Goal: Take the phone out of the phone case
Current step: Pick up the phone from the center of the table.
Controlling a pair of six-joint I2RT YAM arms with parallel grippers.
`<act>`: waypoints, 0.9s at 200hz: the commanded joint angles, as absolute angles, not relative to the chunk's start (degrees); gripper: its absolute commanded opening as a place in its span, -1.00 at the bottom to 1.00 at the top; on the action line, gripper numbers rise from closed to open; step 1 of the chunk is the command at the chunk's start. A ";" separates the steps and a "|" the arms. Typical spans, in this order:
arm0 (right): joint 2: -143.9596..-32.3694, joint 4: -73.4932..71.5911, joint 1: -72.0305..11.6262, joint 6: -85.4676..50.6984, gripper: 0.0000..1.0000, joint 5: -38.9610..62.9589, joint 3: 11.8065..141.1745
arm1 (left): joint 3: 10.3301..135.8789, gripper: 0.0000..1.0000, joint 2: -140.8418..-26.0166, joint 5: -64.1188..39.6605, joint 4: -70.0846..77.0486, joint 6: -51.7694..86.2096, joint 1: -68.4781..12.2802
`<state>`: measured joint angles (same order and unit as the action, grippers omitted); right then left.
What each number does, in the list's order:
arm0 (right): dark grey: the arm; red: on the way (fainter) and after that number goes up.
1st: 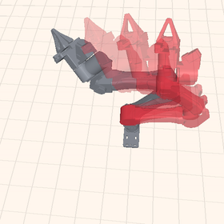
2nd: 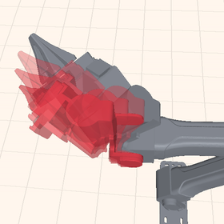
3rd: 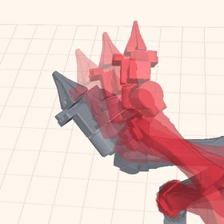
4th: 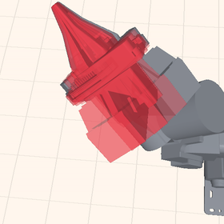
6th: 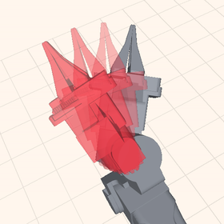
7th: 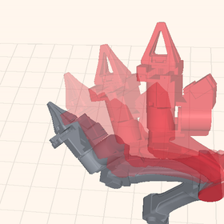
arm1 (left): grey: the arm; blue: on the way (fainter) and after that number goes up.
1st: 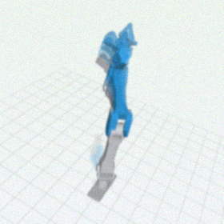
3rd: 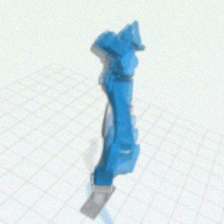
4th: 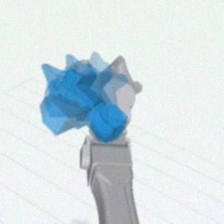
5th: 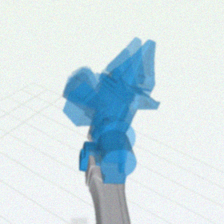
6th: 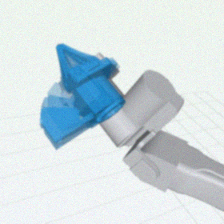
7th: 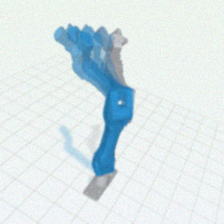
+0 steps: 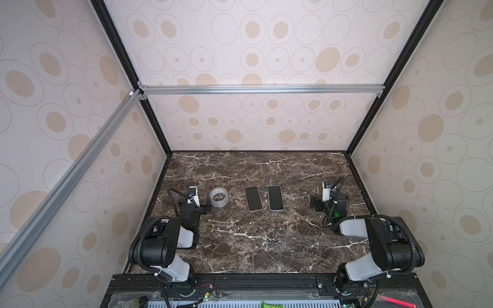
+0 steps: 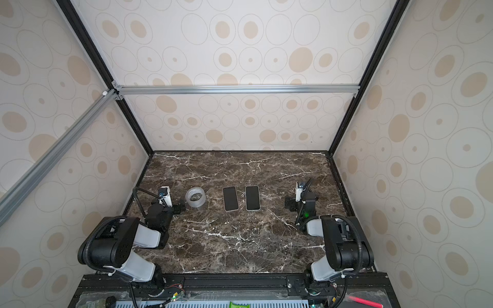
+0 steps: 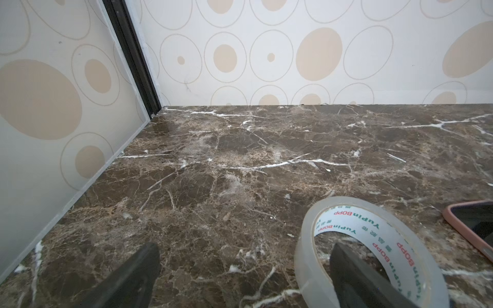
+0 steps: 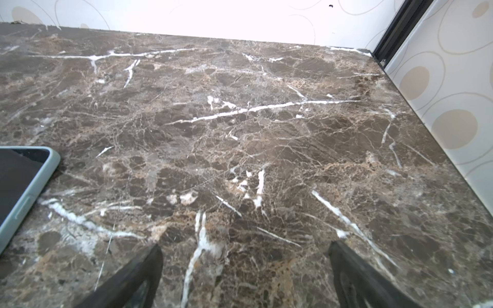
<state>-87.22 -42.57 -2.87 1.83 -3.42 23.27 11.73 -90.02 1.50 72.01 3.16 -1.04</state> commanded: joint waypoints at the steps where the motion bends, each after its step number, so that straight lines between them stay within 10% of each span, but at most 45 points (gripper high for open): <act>1: -88.20 -45.31 -2.61 0.83 0.99 -4.19 24.35 | 13.28 0.98 -90.44 2.11 76.82 0.88 -0.64; 180: -78.08 -37.72 -2.63 1.95 0.99 -0.06 23.85 | 8.25 0.98 -78.72 11.77 75.37 -3.75 -7.79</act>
<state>-83.74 -42.41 -2.85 1.65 -1.61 23.20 7.35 -84.42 5.69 77.47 0.10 -4.71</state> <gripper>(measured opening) 0.997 0.991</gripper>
